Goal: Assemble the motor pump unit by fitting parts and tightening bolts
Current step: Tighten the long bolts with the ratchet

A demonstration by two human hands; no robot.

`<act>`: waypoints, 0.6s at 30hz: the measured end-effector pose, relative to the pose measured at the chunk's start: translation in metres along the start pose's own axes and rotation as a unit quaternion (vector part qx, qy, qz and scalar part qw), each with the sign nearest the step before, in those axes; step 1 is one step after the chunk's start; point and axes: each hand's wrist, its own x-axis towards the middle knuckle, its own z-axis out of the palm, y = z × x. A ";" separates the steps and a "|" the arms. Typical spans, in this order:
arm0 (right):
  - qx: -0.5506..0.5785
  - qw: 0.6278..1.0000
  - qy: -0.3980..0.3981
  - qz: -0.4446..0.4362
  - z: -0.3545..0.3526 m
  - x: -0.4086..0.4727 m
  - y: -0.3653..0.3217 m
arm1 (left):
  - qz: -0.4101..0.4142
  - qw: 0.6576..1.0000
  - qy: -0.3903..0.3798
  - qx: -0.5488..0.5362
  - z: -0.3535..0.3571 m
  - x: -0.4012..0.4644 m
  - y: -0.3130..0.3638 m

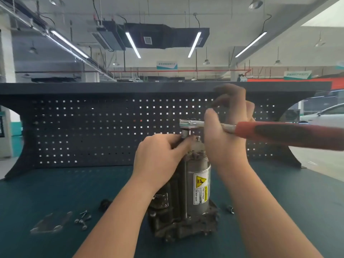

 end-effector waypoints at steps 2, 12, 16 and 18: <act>0.044 0.993 -0.042 0.102 -0.018 0.013 0.015 | 0.013 0.999 0.012 -0.033 0.001 0.000 -0.005; 0.303 0.906 -0.200 0.220 -0.017 0.019 0.011 | 0.009 0.999 -0.045 -0.001 -0.001 0.006 -0.014; 0.412 0.876 -0.099 0.230 -0.019 0.023 0.016 | 0.001 0.999 -0.047 -0.002 -0.001 0.007 -0.014; 0.455 0.851 -0.049 0.256 -0.020 0.026 0.021 | 0.004 0.998 -0.059 -0.005 -0.003 0.006 -0.016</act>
